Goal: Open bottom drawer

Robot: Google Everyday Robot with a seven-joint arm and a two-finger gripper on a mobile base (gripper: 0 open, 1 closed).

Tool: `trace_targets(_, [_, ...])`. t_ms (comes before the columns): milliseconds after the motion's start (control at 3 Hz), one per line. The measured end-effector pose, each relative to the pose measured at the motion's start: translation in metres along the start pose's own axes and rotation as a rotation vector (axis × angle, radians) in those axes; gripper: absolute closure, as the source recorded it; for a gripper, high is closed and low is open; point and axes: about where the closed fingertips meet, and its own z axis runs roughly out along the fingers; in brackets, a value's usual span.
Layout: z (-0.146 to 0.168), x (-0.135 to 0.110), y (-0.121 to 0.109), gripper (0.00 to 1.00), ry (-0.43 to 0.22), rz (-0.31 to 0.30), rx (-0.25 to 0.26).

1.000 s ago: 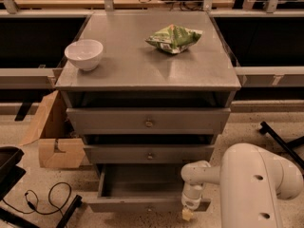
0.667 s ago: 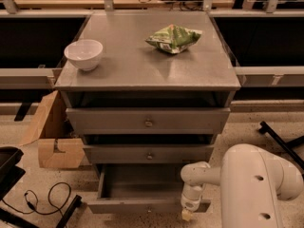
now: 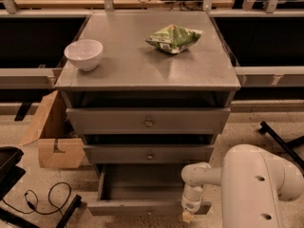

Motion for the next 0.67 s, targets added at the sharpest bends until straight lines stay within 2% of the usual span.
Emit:
trace_targets(333, [0.0029, 0.0027, 0.0092, 1.0, 0.0, 0.012, -0.029])
trace_targets(667, [0.002, 0.0025, 0.0106, 1.0, 0.0, 0.012, -0.033])
